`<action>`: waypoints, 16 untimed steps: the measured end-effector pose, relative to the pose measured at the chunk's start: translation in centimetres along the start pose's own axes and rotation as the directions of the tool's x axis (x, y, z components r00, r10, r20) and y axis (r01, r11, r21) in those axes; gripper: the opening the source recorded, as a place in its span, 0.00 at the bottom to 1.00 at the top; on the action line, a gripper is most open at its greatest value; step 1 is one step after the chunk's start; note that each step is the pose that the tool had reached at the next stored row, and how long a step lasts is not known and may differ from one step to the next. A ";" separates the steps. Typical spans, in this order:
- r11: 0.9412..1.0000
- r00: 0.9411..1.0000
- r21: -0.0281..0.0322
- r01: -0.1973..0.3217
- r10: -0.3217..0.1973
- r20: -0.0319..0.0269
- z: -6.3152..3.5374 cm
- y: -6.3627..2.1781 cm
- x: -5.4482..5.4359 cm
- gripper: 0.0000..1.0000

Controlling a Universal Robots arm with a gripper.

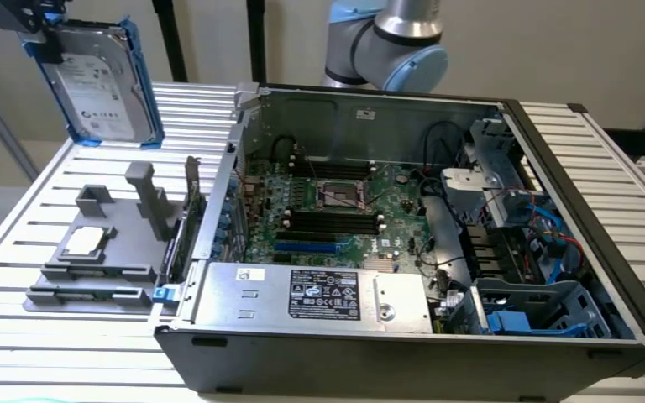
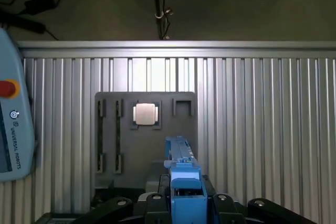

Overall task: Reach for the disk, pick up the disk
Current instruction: 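Pick up the disk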

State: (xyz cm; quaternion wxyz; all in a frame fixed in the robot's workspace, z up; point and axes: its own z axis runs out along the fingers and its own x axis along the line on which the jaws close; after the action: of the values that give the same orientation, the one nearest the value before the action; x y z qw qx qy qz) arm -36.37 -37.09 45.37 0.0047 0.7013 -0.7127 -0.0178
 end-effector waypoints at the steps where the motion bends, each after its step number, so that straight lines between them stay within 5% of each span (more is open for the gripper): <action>1: 1.000 1.000 -0.002 0.000 0.000 0.000 -0.46 -0.35 0.0 0.33; 7: 1.000 1.000 -0.013 0.000 0.000 0.000 -2.57 -2.87 0.5 0.33; 16: 1.000 1.000 -0.020 -0.001 0.001 0.000 -3.78 -6.93 1.8 0.33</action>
State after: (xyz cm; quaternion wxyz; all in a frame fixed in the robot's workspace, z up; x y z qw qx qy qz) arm -29.35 -39.09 48.89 0.0119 0.7010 -0.7126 -0.0249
